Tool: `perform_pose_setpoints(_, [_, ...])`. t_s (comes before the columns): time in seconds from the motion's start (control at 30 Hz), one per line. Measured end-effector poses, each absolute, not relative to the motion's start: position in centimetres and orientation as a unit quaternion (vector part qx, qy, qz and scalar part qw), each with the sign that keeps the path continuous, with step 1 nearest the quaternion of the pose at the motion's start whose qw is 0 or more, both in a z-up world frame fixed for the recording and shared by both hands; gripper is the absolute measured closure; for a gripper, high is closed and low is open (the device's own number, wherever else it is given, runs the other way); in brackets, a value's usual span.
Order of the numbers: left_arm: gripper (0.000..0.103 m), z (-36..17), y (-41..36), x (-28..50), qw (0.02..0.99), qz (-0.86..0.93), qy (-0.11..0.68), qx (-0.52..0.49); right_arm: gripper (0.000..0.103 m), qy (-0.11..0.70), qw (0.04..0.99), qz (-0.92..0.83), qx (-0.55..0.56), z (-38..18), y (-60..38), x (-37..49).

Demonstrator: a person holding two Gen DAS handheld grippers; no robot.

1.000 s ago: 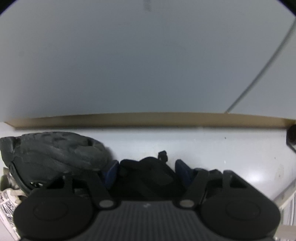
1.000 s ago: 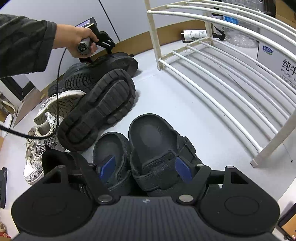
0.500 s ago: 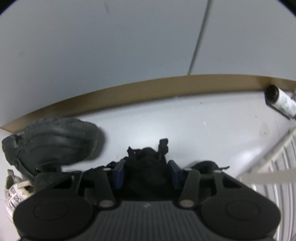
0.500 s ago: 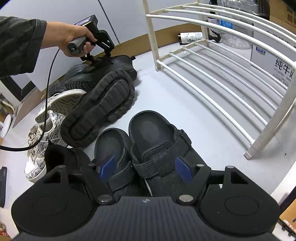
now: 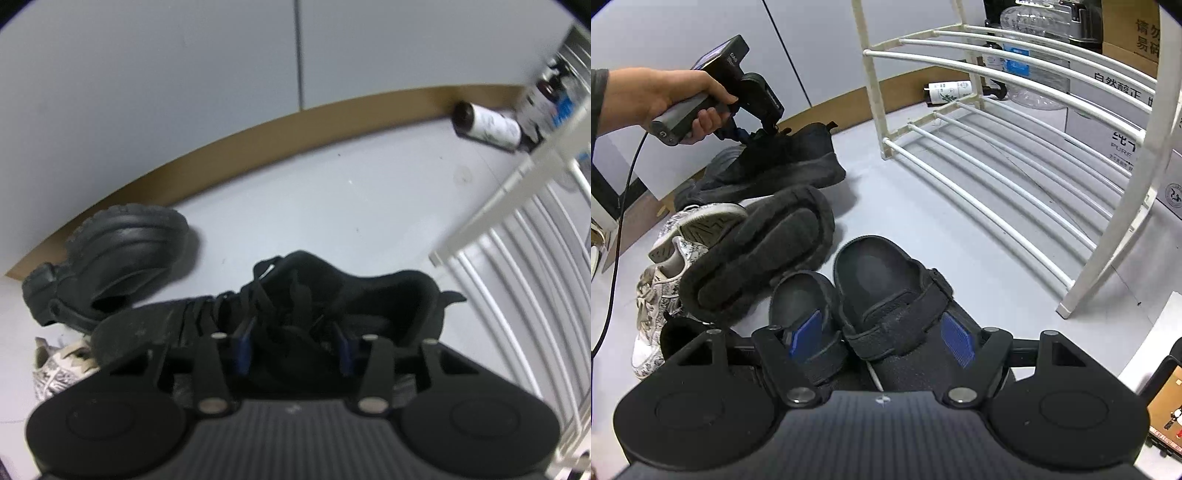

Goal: Organize scattered shoes
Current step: 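Close the left gripper on the collar of the black shoe, then lift the black shoe with the left gripper and carry it toward the shoe group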

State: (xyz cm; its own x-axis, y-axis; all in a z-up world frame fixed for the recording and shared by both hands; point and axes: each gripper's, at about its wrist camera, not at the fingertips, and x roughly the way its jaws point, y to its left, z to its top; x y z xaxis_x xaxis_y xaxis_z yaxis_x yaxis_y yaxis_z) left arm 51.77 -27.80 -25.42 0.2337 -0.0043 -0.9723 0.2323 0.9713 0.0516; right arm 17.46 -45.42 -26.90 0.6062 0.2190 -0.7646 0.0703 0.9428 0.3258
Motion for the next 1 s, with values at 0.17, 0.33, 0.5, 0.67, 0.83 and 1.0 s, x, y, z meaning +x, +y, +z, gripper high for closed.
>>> perform_pose_setpoints(0.17, [0.066,-25.6,-27.4,52.4,0.774,-0.078,0.616,0.122,0.027,0.436,0.884,0.039,0.163,-26.5,-45.2,17.1])
perform_pose_setpoints(0.33, [0.057,-26.5,-28.0,53.4,0.768,-0.078,0.623,0.123,0.027,0.444,0.88,0.043,0.161,-27.2,-45.5,17.6])
perform_pose_setpoints(0.5, [0.033,-27.9,-28.2,55.1,0.762,-0.07,0.63,0.134,0.027,0.459,0.876,0.047,0.141,-28.1,-45.9,17.2])
perform_pose_setpoints(0.67, [0.027,-30.4,-29.2,56.3,0.746,-0.076,0.641,0.165,0.027,0.46,0.875,0.05,0.14,-28.3,-45.7,17.2])
perform_pose_setpoints(0.83, [0.04,-32.2,-30.1,56.5,0.732,-0.075,0.648,0.197,0.027,0.461,0.875,0.052,0.14,-28.5,-45.3,17.2])
perform_pose_setpoints(1.0, [0.094,-29.9,-29.5,57.4,0.746,-0.075,0.642,0.16,0.027,0.461,0.874,0.055,0.14,-28.7,-45.0,17.2])
